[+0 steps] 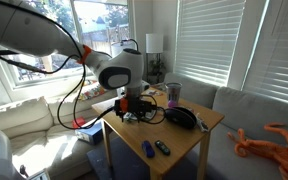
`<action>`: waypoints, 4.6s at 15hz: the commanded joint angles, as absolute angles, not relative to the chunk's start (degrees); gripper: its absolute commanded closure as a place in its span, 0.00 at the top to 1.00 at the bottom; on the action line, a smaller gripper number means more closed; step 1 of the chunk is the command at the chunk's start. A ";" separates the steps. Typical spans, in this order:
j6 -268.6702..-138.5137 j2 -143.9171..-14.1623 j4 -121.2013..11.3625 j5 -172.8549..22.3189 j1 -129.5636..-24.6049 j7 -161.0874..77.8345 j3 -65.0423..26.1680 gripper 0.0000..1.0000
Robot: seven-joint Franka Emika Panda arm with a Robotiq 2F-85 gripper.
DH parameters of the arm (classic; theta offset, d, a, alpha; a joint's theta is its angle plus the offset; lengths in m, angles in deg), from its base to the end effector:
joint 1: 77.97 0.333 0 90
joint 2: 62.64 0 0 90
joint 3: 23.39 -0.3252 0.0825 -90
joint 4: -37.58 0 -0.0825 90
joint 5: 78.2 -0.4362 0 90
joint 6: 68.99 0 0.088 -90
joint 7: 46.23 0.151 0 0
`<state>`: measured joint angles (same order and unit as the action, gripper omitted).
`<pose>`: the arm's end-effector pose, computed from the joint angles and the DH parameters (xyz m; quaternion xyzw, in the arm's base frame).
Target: Empty the plastic cup then set one squishy drink upright on the table
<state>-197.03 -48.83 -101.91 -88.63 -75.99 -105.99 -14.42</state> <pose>0.4976 -0.0470 0.3337 -0.9141 -0.3946 -0.0651 0.0663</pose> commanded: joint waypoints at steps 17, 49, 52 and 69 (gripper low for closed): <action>-193.15 -48.61 -99.66 -91.91 -75.85 -110.59 -15.01 0.04; -166.97 -49.88 -81.74 -45.52 -75.75 -110.52 -23.82 0.61; -167.33 -49.03 -80.20 -47.55 -75.84 -109.94 -23.36 0.81; -167.04 -47.26 -69.39 -69.75 -76.65 -92.72 -19.35 1.00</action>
<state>-167.20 -47.18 -69.57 -69.78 -76.72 -92.69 -19.40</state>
